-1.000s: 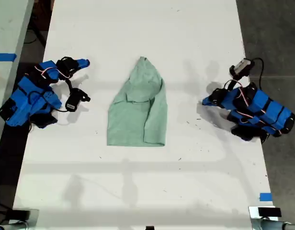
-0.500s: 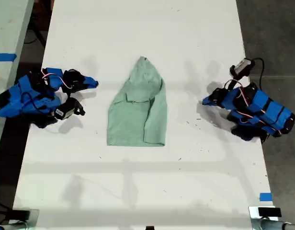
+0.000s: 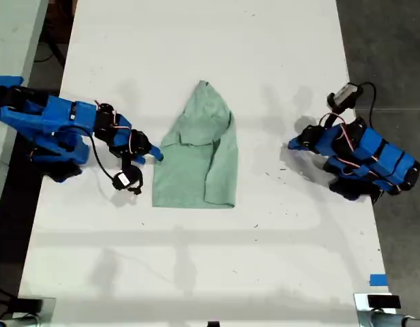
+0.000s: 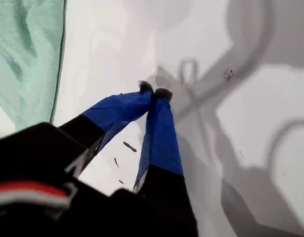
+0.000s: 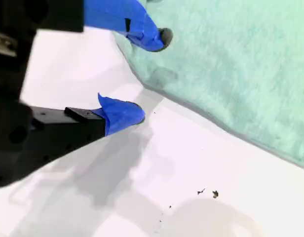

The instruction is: Fold t shirt

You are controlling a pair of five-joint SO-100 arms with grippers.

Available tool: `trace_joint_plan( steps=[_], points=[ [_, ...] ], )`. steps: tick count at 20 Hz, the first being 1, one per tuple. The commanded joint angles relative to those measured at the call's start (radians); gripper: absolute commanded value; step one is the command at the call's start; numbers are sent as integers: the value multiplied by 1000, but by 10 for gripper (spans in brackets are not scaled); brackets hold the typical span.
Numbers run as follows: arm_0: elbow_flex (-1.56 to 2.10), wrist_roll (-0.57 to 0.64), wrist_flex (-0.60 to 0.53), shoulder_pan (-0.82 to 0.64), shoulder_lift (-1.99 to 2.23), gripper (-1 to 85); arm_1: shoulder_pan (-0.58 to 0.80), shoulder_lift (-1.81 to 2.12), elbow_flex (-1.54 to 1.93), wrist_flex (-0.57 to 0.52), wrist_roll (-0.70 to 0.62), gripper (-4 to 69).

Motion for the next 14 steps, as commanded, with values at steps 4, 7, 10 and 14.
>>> trace_joint_plan(
  steps=[4, 7, 10, 14],
  points=[
    [-152, 6, -66, 43, -221, 192, 6, 12, 31, -3, -12, 13],
    [-264, 15, -87, 55, -417, 127, 6, 12, 31, -3, -12, 13],
    [-350, 51, -63, 40, -528, -2, 6, 12, 31, -3, -12, 13],
    [-555, 91, 163, 29, -563, -2, 6, 12, 31, -3, -12, 13]
  ],
)
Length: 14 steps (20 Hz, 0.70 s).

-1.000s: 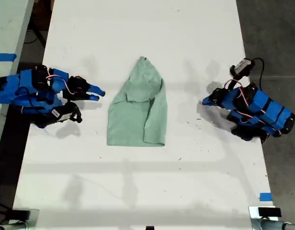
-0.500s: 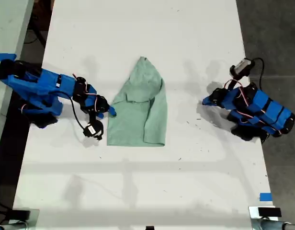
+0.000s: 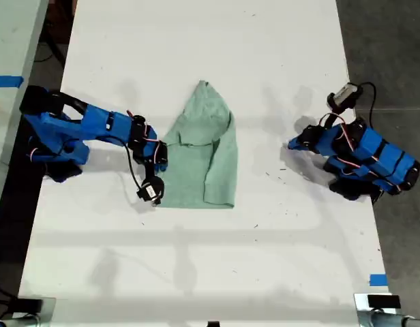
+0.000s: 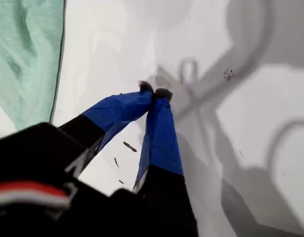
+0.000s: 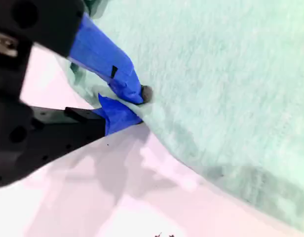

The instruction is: Fold t shirt

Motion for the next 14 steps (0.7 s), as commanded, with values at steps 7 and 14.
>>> trace_joint_plan(
  steps=[7, 14],
  points=[
    [-825, 137, 480, 5, -336, -2, 8, 12, 29, -3, -12, 13],
    [-1015, 219, 364, 11, -351, -2, 5, 12, 29, -3, -12, 13]
  ],
)
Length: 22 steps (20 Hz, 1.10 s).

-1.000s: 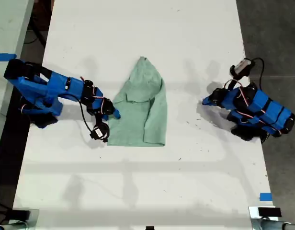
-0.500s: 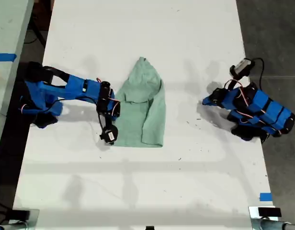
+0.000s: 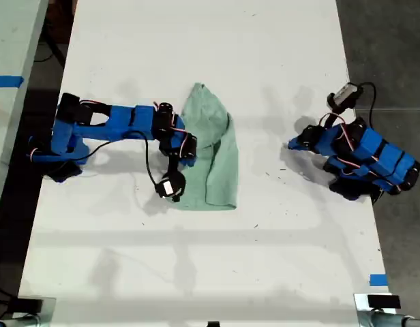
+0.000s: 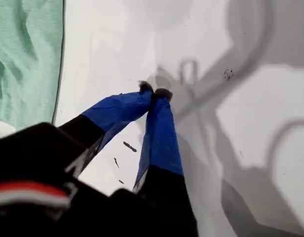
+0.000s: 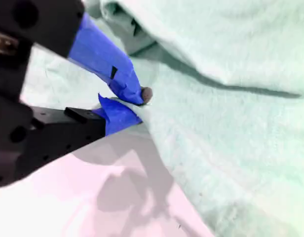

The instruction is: Fold t shirt

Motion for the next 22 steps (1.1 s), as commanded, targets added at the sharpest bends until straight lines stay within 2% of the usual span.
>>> trace_joint_plan(
  steps=[1, 5, 9, 10, 11, 12, 14, 15, 18, 22],
  points=[
    [-60, 41, -121, 12, 3, -2, 5, 12, 29, -3, -12, 13],
    [-60, 66, -290, -5, -71, -2, 5, 12, 29, -3, -14, 13],
    [-60, 198, -518, -2, -137, -2, 3, 12, 29, -3, -15, 13],
    [-63, 222, -551, -2, -158, 19, 3, 12, 29, -3, -15, 13],
    [-63, 235, -563, -2, -176, 109, 3, 12, 29, -3, -15, 13],
    [-63, 236, -565, -2, -189, 175, 3, 12, 29, -3, -15, 13],
    [-57, 238, -563, -6, -190, 247, 3, 12, 29, -3, -15, 13],
    [-55, 244, -561, -8, -181, 249, 3, 12, 29, -3, -15, 13],
    [-51, 282, -520, -11, -107, 213, 3, 12, 29, -3, -15, 13],
    [-11, 334, -359, -54, 152, 93, 3, 12, 29, -3, -15, 13]
  ],
)
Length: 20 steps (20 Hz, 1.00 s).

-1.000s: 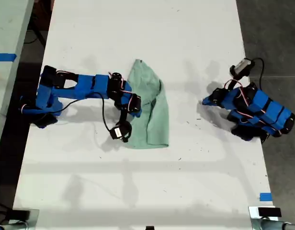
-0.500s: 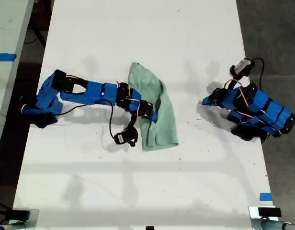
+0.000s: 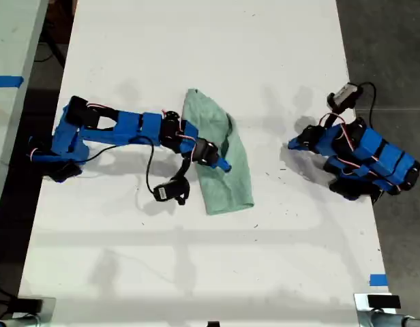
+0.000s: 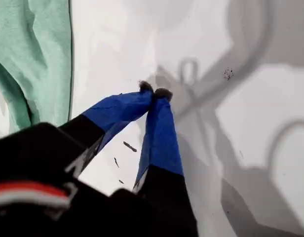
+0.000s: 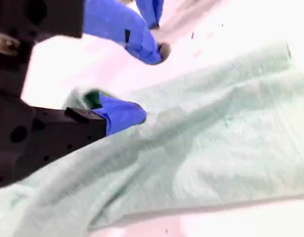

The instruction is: Fold t shirt

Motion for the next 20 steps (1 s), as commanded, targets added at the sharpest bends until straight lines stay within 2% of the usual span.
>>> trace_joint_plan(
  steps=[1, 2, 4, 8, 9, 12, 15, 20],
  points=[
    [9, 43, 103, -72, 296, 77, 3, 12, 29, -3, -17, 13],
    [57, 58, 120, -100, 403, 64, 3, 12, 29, -3, -17, 13],
    [287, 71, 75, -172, 676, 45, 5, 12, 29, -3, -17, 13],
    [1319, 58, -276, -445, 1598, -2, 6, 12, 29, -3, -17, 13],
    [1562, 58, -290, -514, 1855, -2, 6, 12, 29, -3, -17, 13],
    [2002, 130, -186, -578, 2422, -2, 11, 12, 29, -3, -17, 13],
    [2226, 160, -307, -601, 2422, -2, 9, 12, 31, -5, -12, 13],
    [2226, 97, -225, -647, 2419, -2, 6, 12, 31, -5, -12, 13]
  ],
)
